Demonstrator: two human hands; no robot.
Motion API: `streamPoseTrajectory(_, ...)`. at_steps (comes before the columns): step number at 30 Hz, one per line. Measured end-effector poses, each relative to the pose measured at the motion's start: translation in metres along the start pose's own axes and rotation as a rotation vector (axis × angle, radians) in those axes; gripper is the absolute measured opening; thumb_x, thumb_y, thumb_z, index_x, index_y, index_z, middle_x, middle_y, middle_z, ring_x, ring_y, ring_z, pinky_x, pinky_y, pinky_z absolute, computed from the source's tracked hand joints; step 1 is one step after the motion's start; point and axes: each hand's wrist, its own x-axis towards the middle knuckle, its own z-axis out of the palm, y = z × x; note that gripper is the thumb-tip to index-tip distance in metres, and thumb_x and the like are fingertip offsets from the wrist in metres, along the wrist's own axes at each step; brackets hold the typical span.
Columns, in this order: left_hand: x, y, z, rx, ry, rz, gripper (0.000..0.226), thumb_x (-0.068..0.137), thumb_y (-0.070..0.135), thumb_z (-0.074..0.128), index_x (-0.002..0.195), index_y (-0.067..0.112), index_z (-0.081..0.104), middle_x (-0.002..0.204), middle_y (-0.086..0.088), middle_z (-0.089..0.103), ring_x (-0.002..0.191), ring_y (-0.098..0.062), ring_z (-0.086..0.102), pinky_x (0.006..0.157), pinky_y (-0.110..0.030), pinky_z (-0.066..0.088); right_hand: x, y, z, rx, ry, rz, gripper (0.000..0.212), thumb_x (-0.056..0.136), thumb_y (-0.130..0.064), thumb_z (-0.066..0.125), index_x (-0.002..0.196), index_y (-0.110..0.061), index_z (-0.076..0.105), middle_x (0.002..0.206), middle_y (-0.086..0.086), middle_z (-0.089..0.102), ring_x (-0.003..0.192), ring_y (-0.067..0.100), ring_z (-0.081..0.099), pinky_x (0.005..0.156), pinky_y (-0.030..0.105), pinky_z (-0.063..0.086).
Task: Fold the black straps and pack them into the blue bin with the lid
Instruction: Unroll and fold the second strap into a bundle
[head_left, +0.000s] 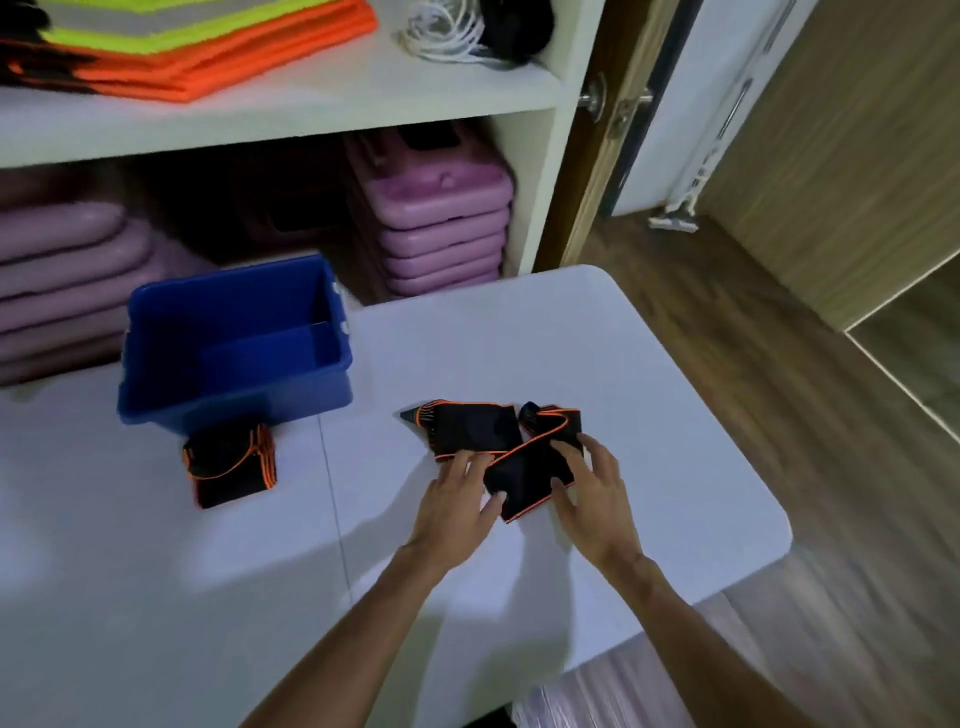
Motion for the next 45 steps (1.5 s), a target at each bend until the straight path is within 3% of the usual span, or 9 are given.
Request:
streamPoseTrajectory(5,0.018,0.023,0.027,-0.030,-0.069,-0.124,0.075,0.084,0.054,0.059,0.145,0.020,0.029,0.137,-0.002,0.040,0.126,-0.024,0.040,0.097,-0.039,0.043,0.025,0.025,-0.016,0.212,-0.145,0.039,0.056,0.096,-0.011,0.040,0.147,-0.032,0.033,0.153,0.000,0.034,0.140,0.021,0.032,0.111,0.038,0.036)
streamPoseTrajectory(11,0.016,0.025,0.040,0.194,-0.052,-0.230,0.073,0.073,0.056,0.067,0.130,0.018,0.042,0.129,-0.003,0.039,0.116,-0.026,0.041,0.088,-0.037,0.042,0.048,0.044,-0.022,0.318,-0.194,0.007,0.060,0.090,0.000,0.039,0.141,-0.031,0.045,0.133,-0.010,0.052,0.115,0.003,0.044,0.094,0.001,0.030)
streamPoseTrajectory(15,-0.006,0.006,0.028,0.250,-0.039,-0.184,0.070,0.066,0.063,0.059,0.120,0.021,0.046,0.121,0.002,0.043,0.107,-0.024,0.043,0.085,-0.034,0.040,0.063,0.055,-0.009,0.228,-0.278,-0.012,0.069,0.082,-0.010,0.057,0.136,-0.047,0.038,0.141,-0.012,0.046,0.127,0.025,0.044,0.108,0.034,0.037)
streamPoseTrajectory(20,-0.073,-0.047,-0.007,0.307,0.103,-0.130,0.067,0.067,0.071,0.057,0.114,0.022,0.056,0.115,0.005,0.055,0.101,-0.020,0.049,0.085,-0.032,0.039,0.068,0.050,-0.009,0.013,-0.407,-0.118,0.087,0.076,-0.040,0.071,0.148,-0.044,0.022,0.160,-0.010,0.020,0.144,0.022,0.021,0.106,0.045,0.037)
streamPoseTrajectory(29,-0.126,-0.100,-0.058,0.245,0.012,-0.263,0.074,0.061,0.064,0.071,0.122,0.030,0.049,0.124,0.011,0.049,0.112,-0.015,0.043,0.090,-0.034,0.039,0.054,0.056,0.002,0.041,-0.439,-0.293,0.051,0.069,-0.066,0.068,0.099,-0.026,0.059,0.132,-0.018,0.044,0.131,0.014,0.031,0.100,0.038,0.039)
streamPoseTrajectory(33,-0.122,-0.114,-0.071,0.093,-0.100,-0.295,0.076,0.055,0.060,0.076,0.119,0.040,0.042,0.116,0.016,0.042,0.107,-0.011,0.040,0.085,-0.029,0.042,0.050,0.051,-0.006,0.243,-0.474,-0.295,0.031,0.070,-0.047,0.082,0.074,-0.024,0.062,0.133,-0.024,0.050,0.134,0.003,0.030,0.105,0.020,0.029)
streamPoseTrajectory(36,-0.123,-0.128,-0.078,0.091,-0.164,-0.322,0.076,0.057,0.069,0.071,0.121,0.039,0.044,0.113,0.014,0.044,0.104,-0.009,0.038,0.083,-0.029,0.044,0.055,0.037,-0.016,0.471,-0.444,-0.111,0.034,0.073,-0.030,0.085,0.059,-0.019,0.056,0.088,-0.007,0.068,0.095,0.006,0.055,0.083,0.024,0.042)
streamPoseTrajectory(39,-0.128,-0.142,-0.088,0.093,-0.152,-0.359,0.073,0.056,0.071,0.065,0.119,0.041,0.042,0.110,0.011,0.046,0.099,-0.013,0.040,0.079,-0.031,0.043,0.062,0.028,-0.021,0.561,-0.578,0.056,0.040,0.077,-0.027,0.082,0.068,-0.004,0.050,0.060,0.004,0.047,0.060,0.013,0.048,0.062,0.032,0.040)
streamPoseTrajectory(45,-0.136,-0.156,-0.094,0.057,-0.106,-0.457,0.072,0.067,0.048,0.080,0.128,0.034,0.045,0.115,0.005,0.042,0.107,-0.023,0.046,0.086,-0.039,0.046,0.059,0.029,-0.001,0.498,-0.497,0.249,0.025,0.080,-0.041,0.077,0.095,-0.024,0.066,0.082,0.004,0.070,0.081,0.020,0.068,0.077,0.030,0.050)
